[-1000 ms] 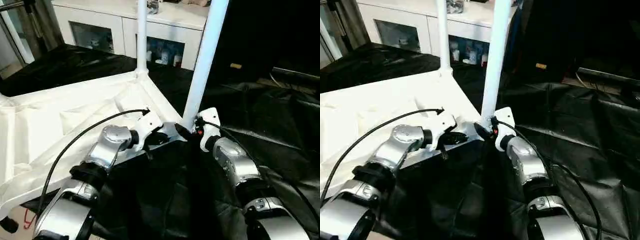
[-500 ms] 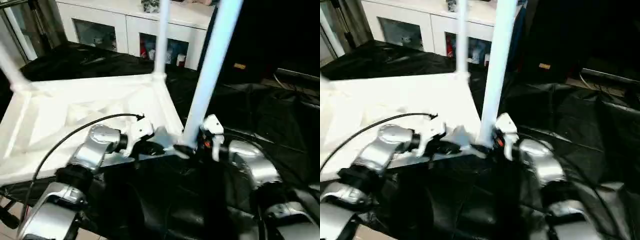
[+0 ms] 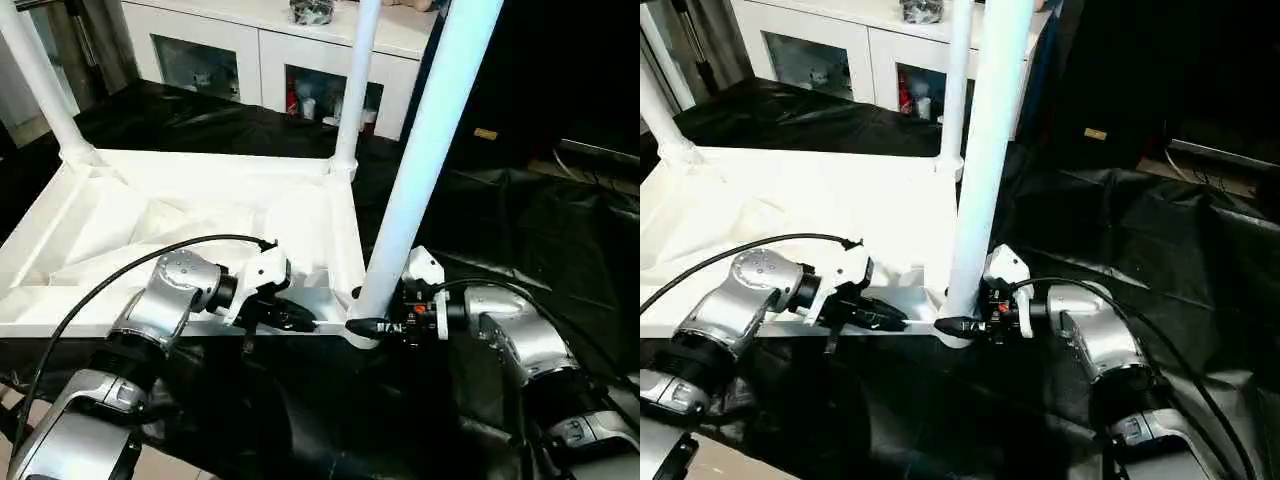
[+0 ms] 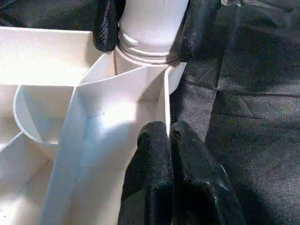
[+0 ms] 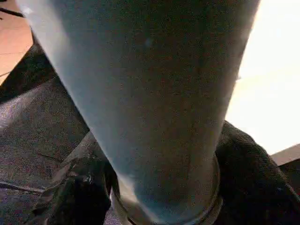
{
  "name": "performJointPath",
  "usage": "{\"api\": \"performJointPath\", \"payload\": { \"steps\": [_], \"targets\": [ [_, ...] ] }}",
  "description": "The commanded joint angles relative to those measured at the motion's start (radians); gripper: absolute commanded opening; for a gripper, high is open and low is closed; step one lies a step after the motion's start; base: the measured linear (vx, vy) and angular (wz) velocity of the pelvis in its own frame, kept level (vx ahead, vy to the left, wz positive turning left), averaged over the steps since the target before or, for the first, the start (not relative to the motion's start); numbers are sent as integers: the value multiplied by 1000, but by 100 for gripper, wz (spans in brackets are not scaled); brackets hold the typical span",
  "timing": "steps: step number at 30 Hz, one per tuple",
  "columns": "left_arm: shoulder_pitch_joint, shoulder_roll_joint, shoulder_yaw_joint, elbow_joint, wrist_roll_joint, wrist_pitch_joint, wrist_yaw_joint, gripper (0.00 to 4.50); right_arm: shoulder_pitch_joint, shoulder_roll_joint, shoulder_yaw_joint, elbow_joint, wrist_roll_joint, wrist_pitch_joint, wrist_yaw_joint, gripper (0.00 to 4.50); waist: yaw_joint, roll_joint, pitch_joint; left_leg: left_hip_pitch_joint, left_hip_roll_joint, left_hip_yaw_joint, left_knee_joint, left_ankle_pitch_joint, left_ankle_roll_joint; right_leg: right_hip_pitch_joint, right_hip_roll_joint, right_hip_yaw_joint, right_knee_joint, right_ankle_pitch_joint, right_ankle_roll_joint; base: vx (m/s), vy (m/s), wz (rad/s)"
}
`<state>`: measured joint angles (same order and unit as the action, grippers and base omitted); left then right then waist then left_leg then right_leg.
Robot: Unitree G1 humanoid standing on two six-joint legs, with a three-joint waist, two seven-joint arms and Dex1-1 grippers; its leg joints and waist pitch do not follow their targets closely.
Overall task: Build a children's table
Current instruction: Rotate leg to tighten
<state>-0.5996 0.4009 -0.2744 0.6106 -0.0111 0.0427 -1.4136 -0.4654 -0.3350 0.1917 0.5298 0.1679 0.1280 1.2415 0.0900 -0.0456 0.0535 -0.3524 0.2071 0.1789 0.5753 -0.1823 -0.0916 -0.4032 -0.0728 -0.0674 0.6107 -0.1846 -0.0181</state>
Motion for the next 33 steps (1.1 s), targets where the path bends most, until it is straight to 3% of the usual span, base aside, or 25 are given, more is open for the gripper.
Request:
{"api": "performJointPath", "payload": {
  "steps": [1,3,7,8,11,16,17,19,22,27,33],
  "targets": [
    [-6,-25,5,-18,-19,6,39,0,19,13,22,-17,12,15,11,262,0,-1,-62,3,31,0,-61,-173,51,51,-69,48,-68,-191,-221,0,0,0],
    [-17,-46,14,0,-6,12,98,0,25,31,8,-14,11,10,-24,262,1,-2,-62,4,30,-1,-61,-175,50,50,-69,48,-69,-196,-218,0,0,0],
    [-50,-100,36,59,26,7,251,0,1,102,-41,80,-31,-25,-247,262,-8,-3,-59,7,25,-3,-64,-208,21,46,-72,49,-80,-287,-192,0,0,0],
    [-76,-141,43,94,52,20,361,0,-33,155,-80,172,-53,-36,-428,261,-12,-3,-60,5,25,-5,-66,-205,11,48,-72,47,-81,-307,-182,0,0,0],
    [-95,-173,50,112,58,39,426,0,-49,188,-99,211,-59,-38,-519,261,-17,-2,-60,10,23,-5,-64,-226,4,43,-72,48,-89,-347,-165,0,0,0],
    [-133,-270,65,140,60,58,561,0,-102,302,-126,279,-71,-42,-695,261,-20,5,-64,7,22,-5,-64,-202,9,47,-68,48,-81,-269,-181,0,0,0],
    [-131,-278,62,134,59,59,556,0,-105,311,-120,277,-72,-56,-683,261,-21,5,-64,4,21,-5,-63,-195,16,50,-69,48,-79,-249,-185,0,0,0],
    [-127,-284,58,128,57,57,546,0,-110,318,-116,279,-72,-70,-672,317,-21,6,-66,3,21,-3,-61,-183,31,51,-68,48,-77,-217,-193,0,0,0],
    [-113,-275,48,114,51,52,504,0,-125,321,-111,287,-64,-76,-644,348,-22,8,-66,1,22,-3,-61,-170,42,53,-67,48,-73,-178,-207,0,0,0],
    [-96,-242,43,105,43,29,451,0,-131,286,-91,285,-96,-100,-609,372,-26,7,-64,2,22,-3,-62,-191,42,53,-68,48,-76,-213,-205,0,0,0],
    [-63,-176,25,63,19,8,295,0,-86,195,-57,179,-45,-72,-354,372,-24,5,-64,1,24,-3,-61,-179,69,57,-68,48,-74,-181,-217,0,0,0]
  ]
}}
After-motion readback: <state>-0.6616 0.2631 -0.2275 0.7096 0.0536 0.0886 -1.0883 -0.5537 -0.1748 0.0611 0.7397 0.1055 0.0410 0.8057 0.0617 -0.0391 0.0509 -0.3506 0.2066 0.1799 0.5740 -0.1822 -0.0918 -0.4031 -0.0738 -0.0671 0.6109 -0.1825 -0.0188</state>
